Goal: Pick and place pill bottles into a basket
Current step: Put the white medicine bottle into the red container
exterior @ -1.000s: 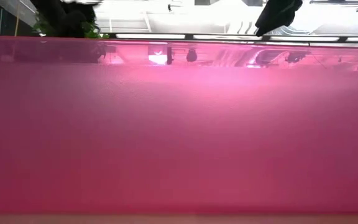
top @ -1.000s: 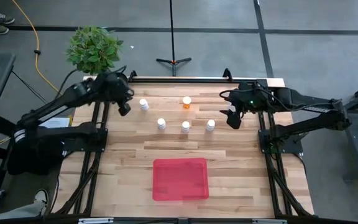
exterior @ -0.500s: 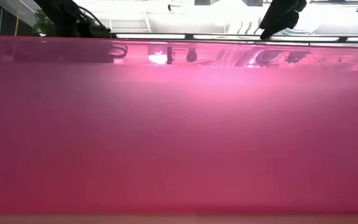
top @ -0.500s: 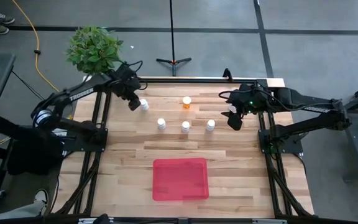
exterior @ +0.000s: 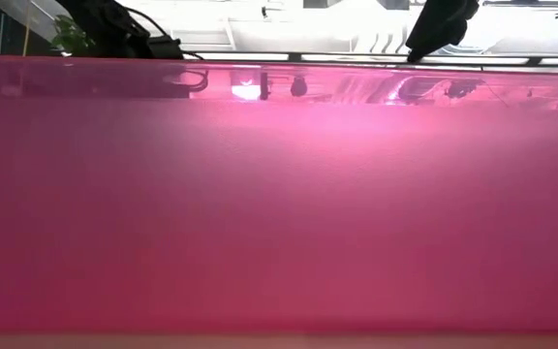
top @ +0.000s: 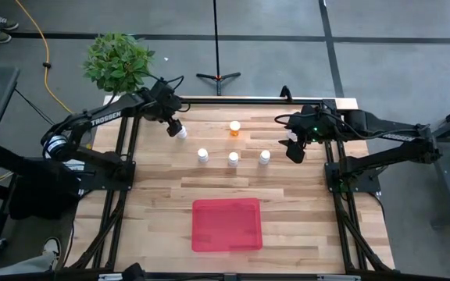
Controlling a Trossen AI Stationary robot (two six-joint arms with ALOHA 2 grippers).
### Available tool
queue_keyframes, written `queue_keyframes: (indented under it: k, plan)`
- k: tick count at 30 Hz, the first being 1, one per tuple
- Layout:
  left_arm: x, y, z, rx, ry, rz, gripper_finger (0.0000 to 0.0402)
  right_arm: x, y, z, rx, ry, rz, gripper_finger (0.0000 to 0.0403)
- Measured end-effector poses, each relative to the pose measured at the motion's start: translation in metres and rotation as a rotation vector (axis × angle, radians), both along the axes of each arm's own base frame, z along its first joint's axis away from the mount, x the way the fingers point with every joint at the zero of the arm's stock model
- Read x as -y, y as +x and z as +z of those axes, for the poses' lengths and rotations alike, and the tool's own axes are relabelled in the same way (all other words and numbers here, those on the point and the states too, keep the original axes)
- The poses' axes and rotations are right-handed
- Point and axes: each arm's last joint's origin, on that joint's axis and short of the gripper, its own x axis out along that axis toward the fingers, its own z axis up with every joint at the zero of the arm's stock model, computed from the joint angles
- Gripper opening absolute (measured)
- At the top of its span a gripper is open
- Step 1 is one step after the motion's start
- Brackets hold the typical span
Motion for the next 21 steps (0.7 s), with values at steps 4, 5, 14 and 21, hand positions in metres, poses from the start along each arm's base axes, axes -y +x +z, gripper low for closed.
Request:
queue_keyframes:
  k: [4, 5, 14, 21]
  plan:
    - [-0.003, 0.002, -0.005, -0.026, 0.001, -0.004, 0.0352, 0.0, 0.0, 0.0, 0.0, 0.0, 0.0, 0.0263]
    - [-0.003, 0.002, -0.007, -0.035, -0.007, -0.004, 0.0352, 0.0, 0.0, 0.0, 0.0, 0.0, -0.001, 0.0263]
    - [-0.007, 0.017, -0.033, -0.115, -0.067, -0.016, 0.0353, 0.0, 0.0, 0.0, 0.001, 0.004, -0.004, 0.0263]
    - [-0.006, 0.028, -0.043, -0.149, -0.05, -0.033, 0.0354, 0.0, 0.0, 0.0, 0.004, 0.012, -0.008, 0.0263]
